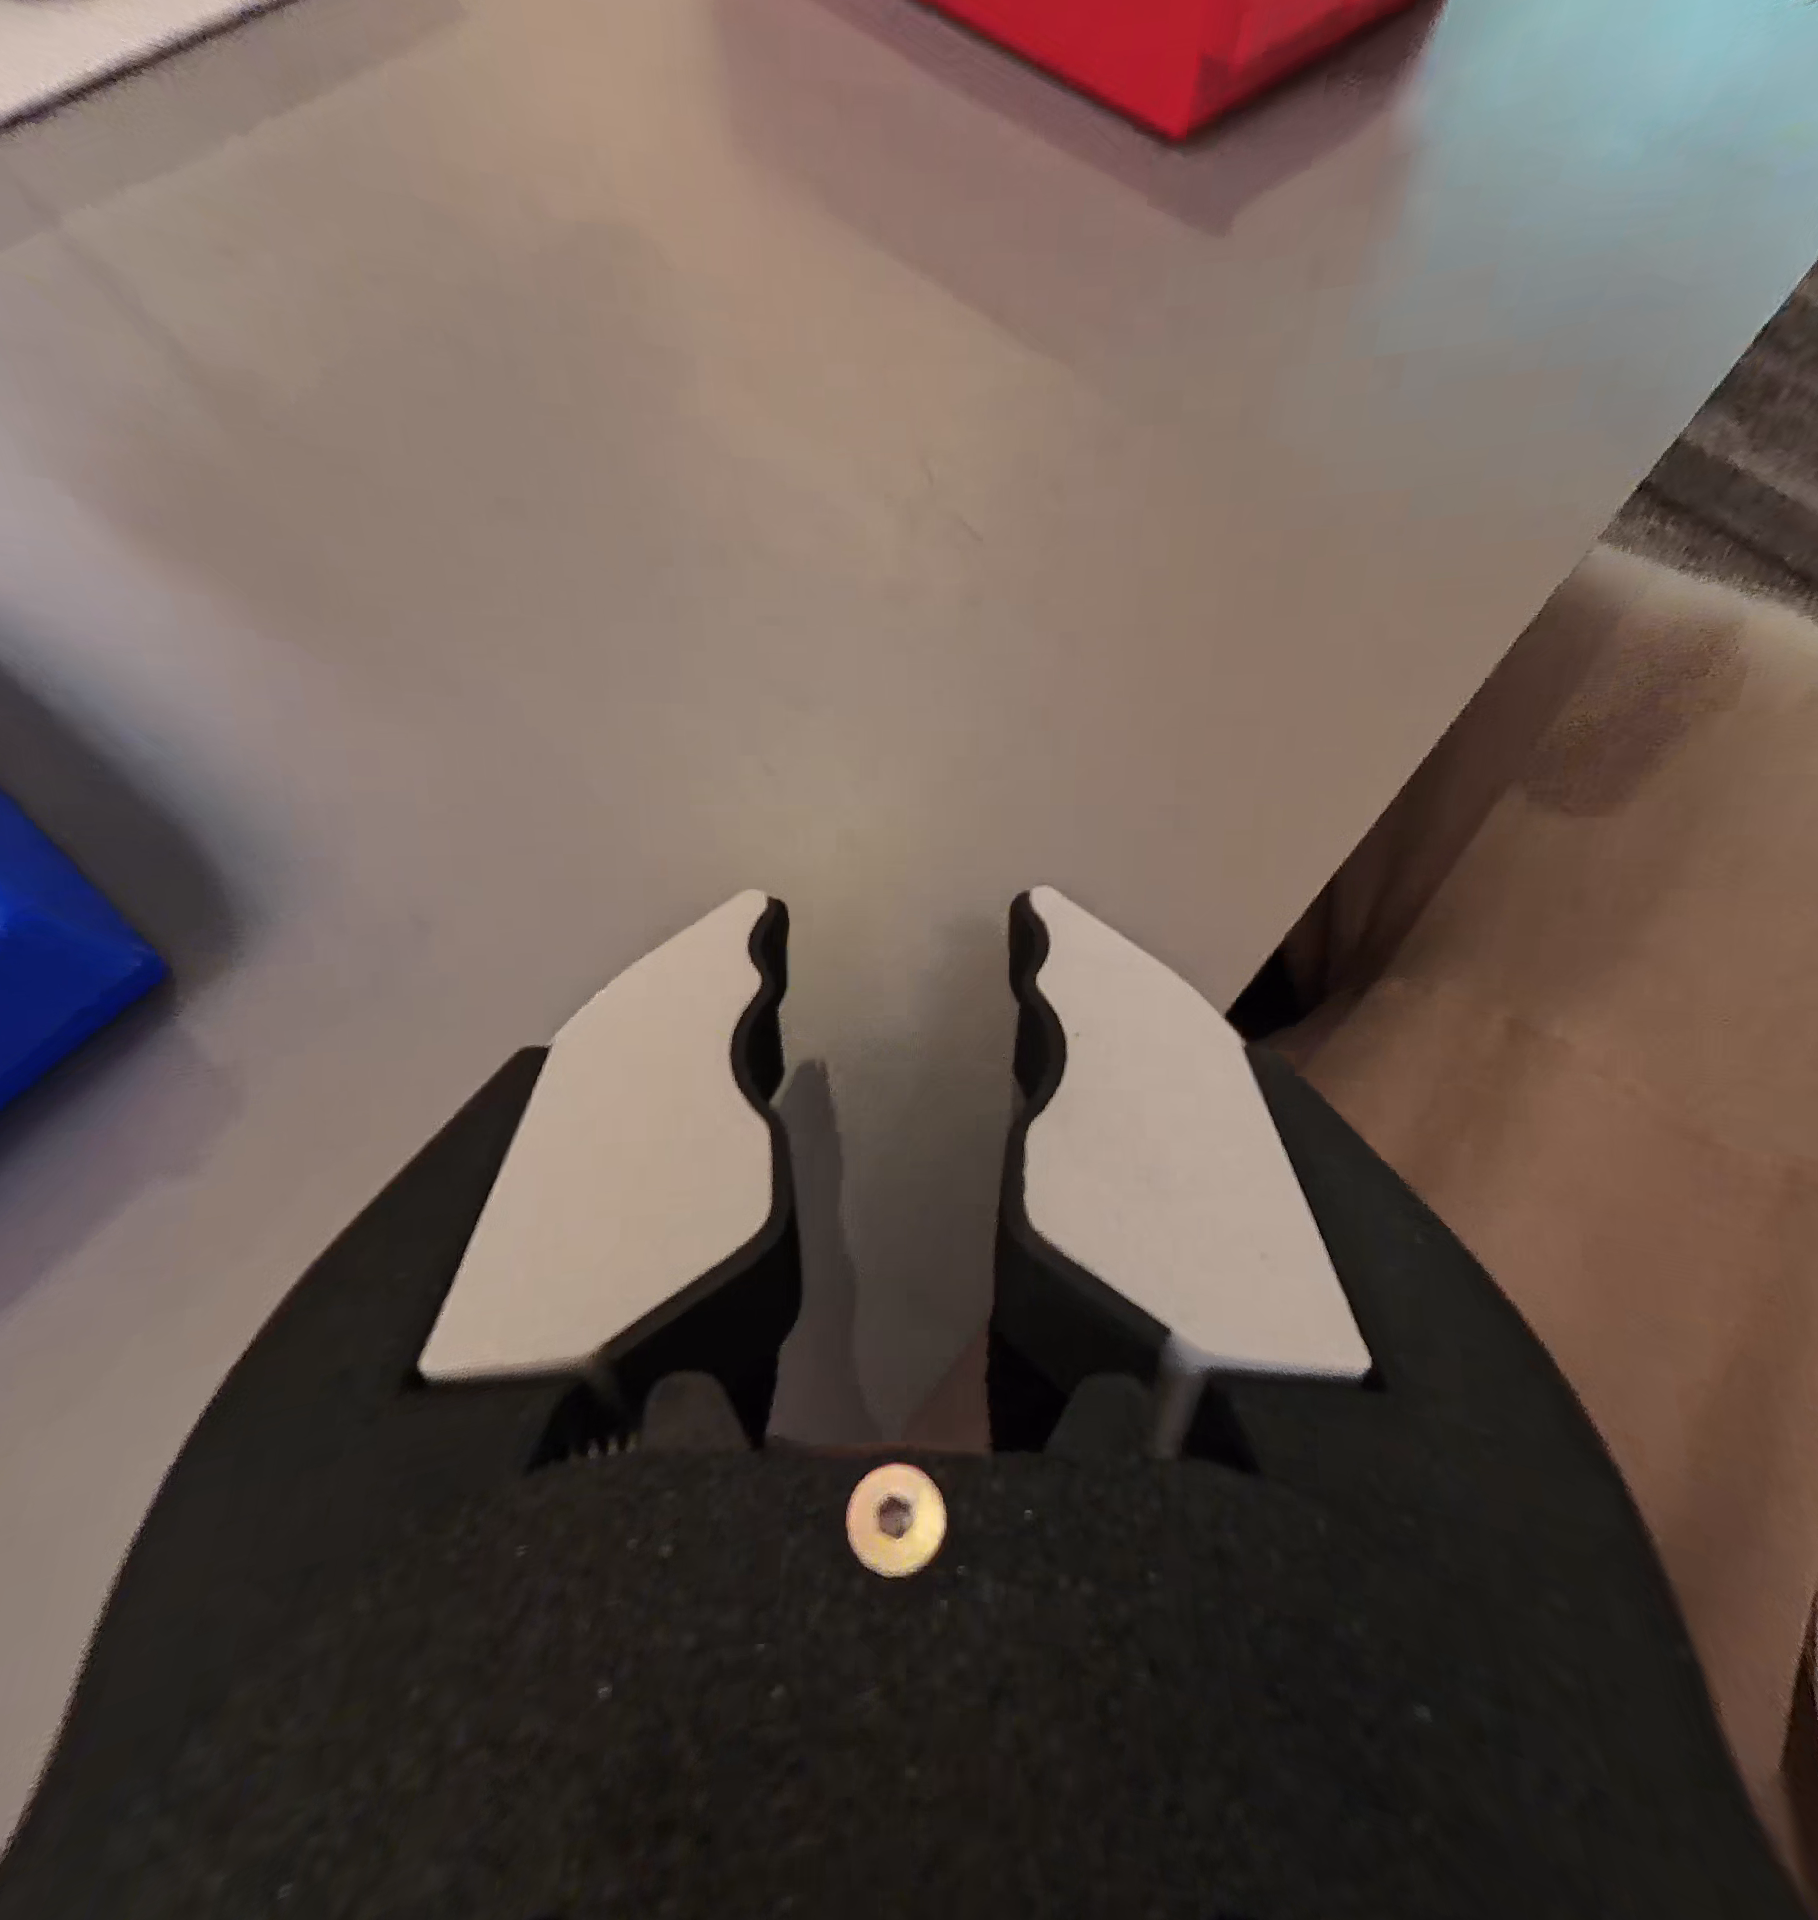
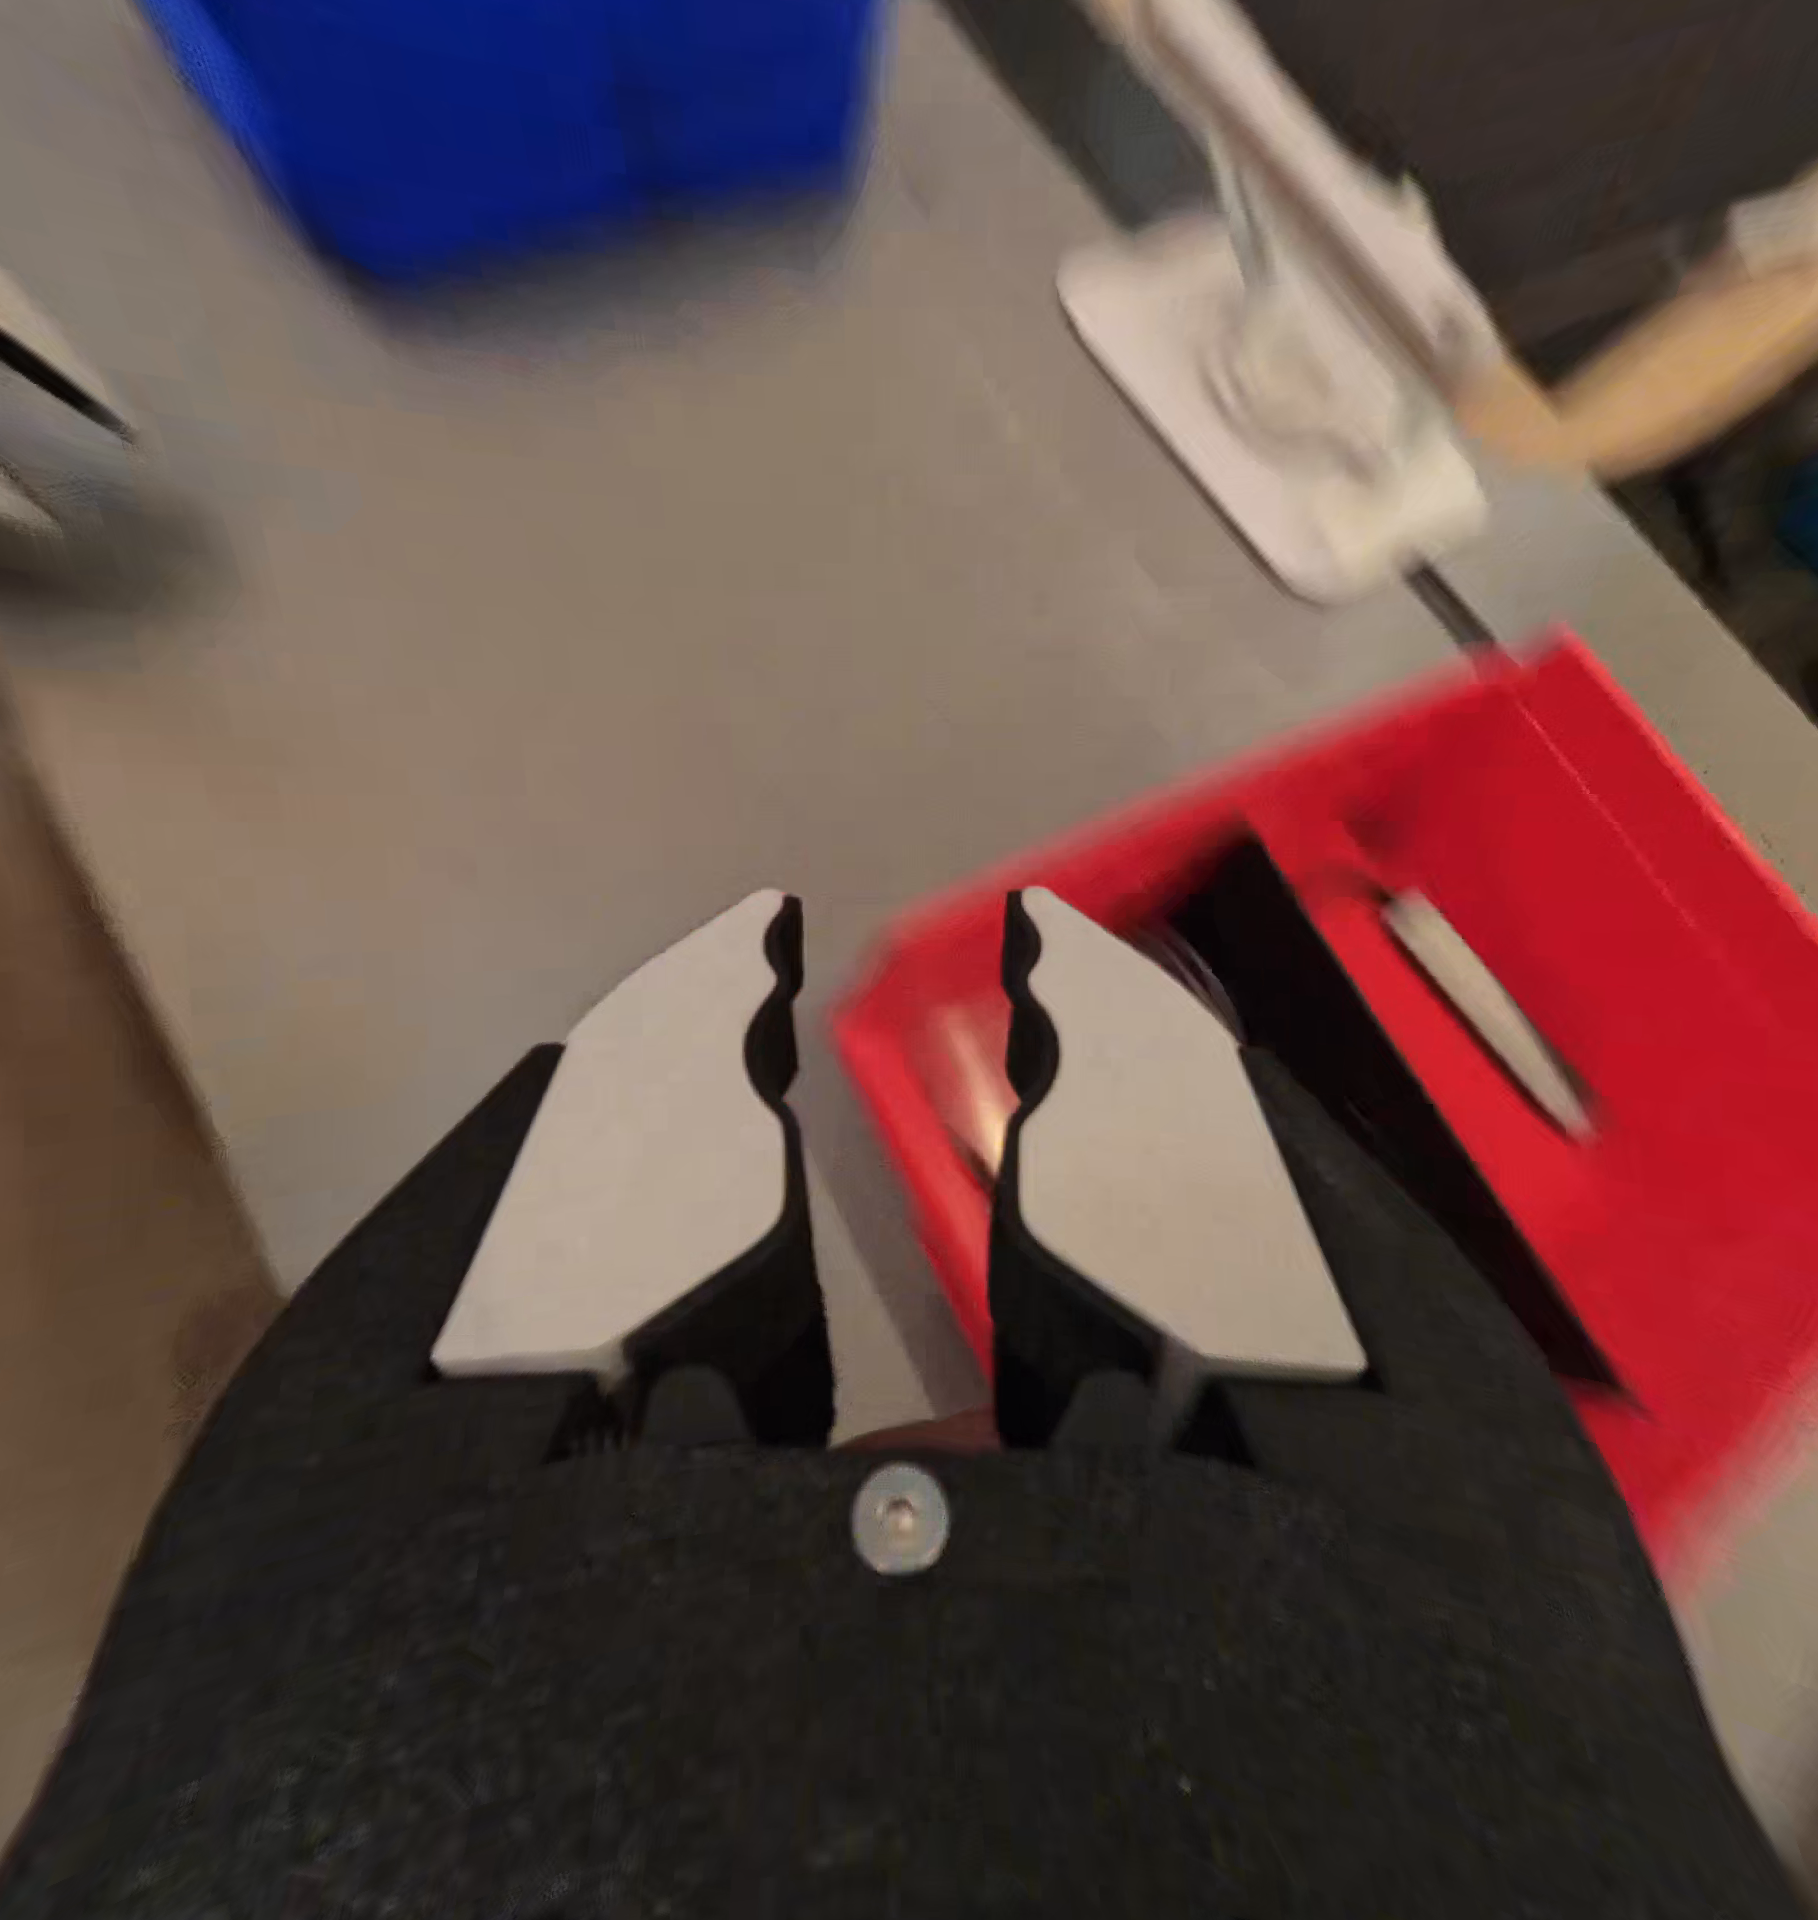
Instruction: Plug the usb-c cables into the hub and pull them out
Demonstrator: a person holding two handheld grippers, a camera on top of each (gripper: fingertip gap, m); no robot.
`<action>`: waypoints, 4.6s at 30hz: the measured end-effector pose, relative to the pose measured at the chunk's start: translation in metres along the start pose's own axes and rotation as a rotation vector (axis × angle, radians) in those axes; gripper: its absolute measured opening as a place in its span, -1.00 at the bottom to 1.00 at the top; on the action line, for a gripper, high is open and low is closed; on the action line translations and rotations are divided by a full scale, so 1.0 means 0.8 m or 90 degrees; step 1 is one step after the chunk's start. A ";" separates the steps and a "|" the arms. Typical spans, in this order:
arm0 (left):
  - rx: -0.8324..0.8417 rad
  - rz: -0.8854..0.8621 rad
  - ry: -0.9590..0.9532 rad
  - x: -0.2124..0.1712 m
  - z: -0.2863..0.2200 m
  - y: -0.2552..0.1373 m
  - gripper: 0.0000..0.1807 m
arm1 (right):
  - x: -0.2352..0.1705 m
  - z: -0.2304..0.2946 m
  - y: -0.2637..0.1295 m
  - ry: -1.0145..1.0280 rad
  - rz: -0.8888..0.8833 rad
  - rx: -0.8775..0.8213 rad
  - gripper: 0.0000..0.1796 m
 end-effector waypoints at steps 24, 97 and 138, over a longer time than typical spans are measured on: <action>0.267 0.091 -0.128 0.129 0.388 0.002 -0.50 | 0.017 0.126 0.163 0.125 -0.415 0.062 -0.66; 0.024 -0.209 0.093 0.478 0.120 -0.228 -0.74 | 0.020 0.116 0.142 0.130 -0.423 0.003 -0.64; 0.637 0.010 0.522 0.194 -0.032 0.102 -0.79 | 0.076 0.086 0.162 -0.106 -0.189 -0.170 -0.90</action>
Point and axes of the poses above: each gripper's, where its closed fingertips meet, y out along the fingers, x out of its top, z = x × y across the jaws, the point moved 9 cm from there along -y, back along the fingers, and after that the axes turned 13 degrees about z, right-handed, at the moved point
